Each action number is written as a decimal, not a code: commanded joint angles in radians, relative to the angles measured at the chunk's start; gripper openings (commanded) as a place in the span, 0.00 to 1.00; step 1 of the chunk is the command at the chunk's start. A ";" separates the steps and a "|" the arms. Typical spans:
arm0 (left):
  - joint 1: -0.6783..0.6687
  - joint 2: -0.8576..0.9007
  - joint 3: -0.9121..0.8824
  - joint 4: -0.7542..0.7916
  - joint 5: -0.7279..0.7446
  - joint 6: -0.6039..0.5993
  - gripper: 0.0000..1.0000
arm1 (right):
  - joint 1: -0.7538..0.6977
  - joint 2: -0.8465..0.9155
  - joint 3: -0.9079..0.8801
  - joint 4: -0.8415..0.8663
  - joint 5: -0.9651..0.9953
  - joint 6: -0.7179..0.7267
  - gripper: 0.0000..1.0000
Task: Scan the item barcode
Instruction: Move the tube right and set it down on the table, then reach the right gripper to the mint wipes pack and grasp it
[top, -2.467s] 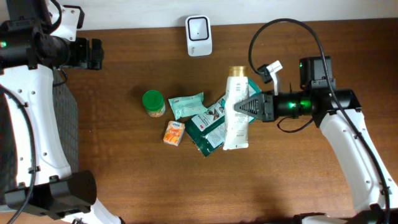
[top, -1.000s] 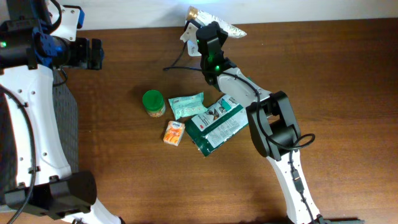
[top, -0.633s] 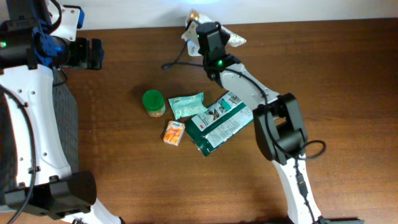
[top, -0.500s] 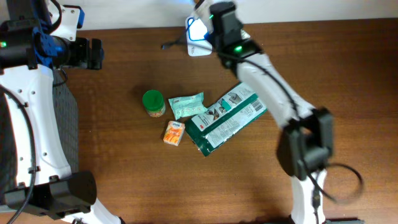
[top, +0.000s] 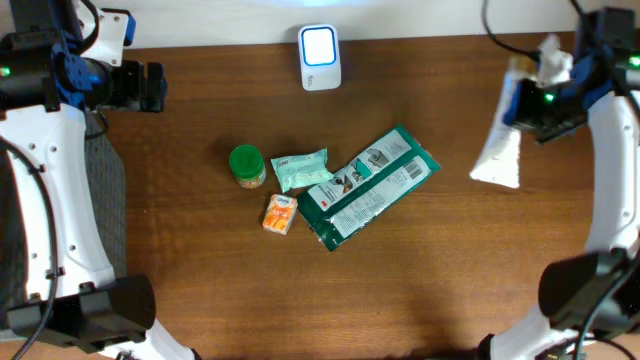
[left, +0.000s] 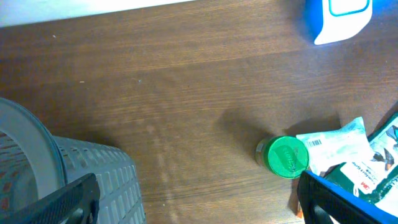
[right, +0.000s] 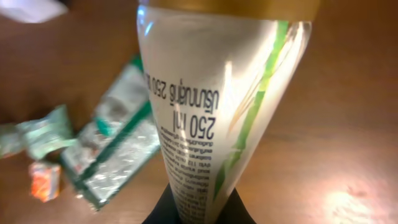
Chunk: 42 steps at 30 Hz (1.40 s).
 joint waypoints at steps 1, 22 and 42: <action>0.006 -0.004 0.006 0.002 0.011 0.009 0.99 | -0.066 0.079 -0.063 0.010 0.103 0.009 0.04; 0.006 -0.004 0.006 0.002 0.011 0.009 0.99 | -0.159 0.304 -0.009 0.024 0.143 0.053 0.48; 0.006 -0.004 0.006 0.002 0.011 0.009 0.99 | 0.516 0.491 0.154 0.188 -0.402 0.054 0.64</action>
